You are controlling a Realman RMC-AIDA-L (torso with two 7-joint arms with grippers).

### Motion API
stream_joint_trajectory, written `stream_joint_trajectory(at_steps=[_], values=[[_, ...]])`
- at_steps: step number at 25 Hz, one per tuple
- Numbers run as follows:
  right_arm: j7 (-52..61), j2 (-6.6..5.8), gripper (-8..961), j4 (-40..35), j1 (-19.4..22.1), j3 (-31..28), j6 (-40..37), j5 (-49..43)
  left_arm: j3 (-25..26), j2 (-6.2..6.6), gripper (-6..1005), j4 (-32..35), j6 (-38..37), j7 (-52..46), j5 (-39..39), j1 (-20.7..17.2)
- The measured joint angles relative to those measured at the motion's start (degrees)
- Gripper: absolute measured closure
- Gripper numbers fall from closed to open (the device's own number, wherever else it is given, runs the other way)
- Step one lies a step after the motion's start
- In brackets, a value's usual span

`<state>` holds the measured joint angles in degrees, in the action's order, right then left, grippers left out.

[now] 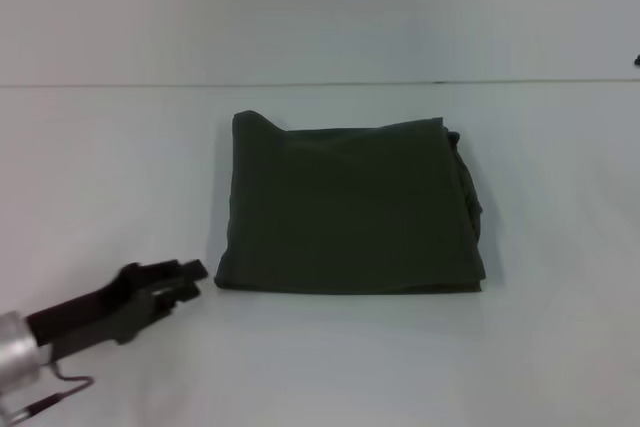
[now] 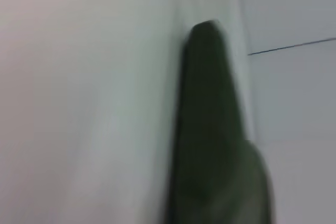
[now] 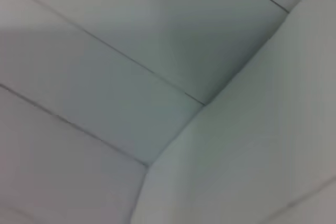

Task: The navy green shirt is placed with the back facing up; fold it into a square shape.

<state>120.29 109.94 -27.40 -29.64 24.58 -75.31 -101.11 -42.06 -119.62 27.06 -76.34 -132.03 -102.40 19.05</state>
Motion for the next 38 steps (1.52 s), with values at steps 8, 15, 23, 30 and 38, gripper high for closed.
stream_joint_trajectory(at_steps=[8, 15, 23, 30, 38], values=[[-11.6, 1.29, 33, -13.32, -2.31, 16.14, -3.37, -14.05, 4.82, 2.86, 539, 12.36, -16.52, 27.04, -8.23, 1.45], [-33.19, 10.24, 33, -17.0, -4.73, 28.31, -2.13, -16.06, 3.84, 3.79, 289, 15.15, -14.27, 39.07, -16.73, 10.85], [-32.79, 10.19, 34, -14.71, -4.52, 33.7, -2.51, -11.45, -3.22, 1.9, 89, 17.12, -13.19, 40.6, -17.19, 12.62], [-32.63, 9.97, 34, -15.06, -3.71, 33.43, -3.11, -10.53, -3.1, 1.4, 72, 17.74, -12.34, 39.38, -16.97, 12.78], [-32.58, 9.89, 34, -15.34, -3.68, 33.45, -3.27, -10.55, -3.32, 1.08, 72, 18.93, -12.58, 39.28, -17.12, 12.67]])
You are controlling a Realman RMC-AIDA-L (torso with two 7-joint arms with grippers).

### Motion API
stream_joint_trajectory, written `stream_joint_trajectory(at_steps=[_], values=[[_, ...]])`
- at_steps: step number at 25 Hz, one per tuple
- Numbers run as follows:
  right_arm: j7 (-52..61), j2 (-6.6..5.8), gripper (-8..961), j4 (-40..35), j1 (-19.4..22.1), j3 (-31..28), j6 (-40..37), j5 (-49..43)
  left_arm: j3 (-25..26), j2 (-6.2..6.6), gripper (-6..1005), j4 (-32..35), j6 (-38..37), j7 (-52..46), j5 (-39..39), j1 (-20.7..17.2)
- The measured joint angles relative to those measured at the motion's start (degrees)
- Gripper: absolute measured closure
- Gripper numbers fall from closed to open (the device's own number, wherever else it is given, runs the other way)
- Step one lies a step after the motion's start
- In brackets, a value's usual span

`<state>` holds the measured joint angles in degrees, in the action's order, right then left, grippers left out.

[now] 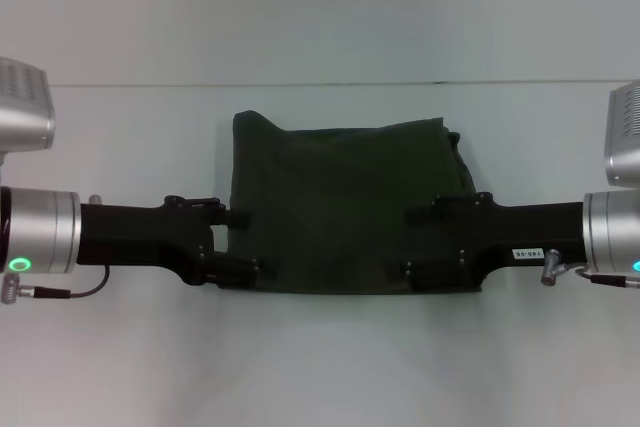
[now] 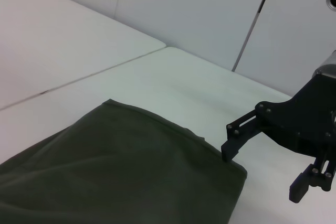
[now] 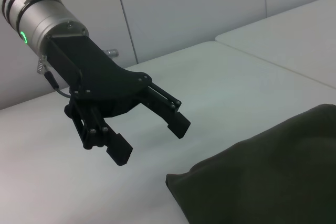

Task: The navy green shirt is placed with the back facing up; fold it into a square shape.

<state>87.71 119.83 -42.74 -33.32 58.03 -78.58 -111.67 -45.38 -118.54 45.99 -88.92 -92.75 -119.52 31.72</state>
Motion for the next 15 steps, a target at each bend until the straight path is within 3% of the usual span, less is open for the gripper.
stream_joint_trajectory(at_steps=[15], values=[[0.03, 0.05, 34, -0.24, 0.01, -0.07, -0.26, -0.04, -0.08, -0.2, 71, 0.51, -0.16, 0.01, 0.01, 0.06]])
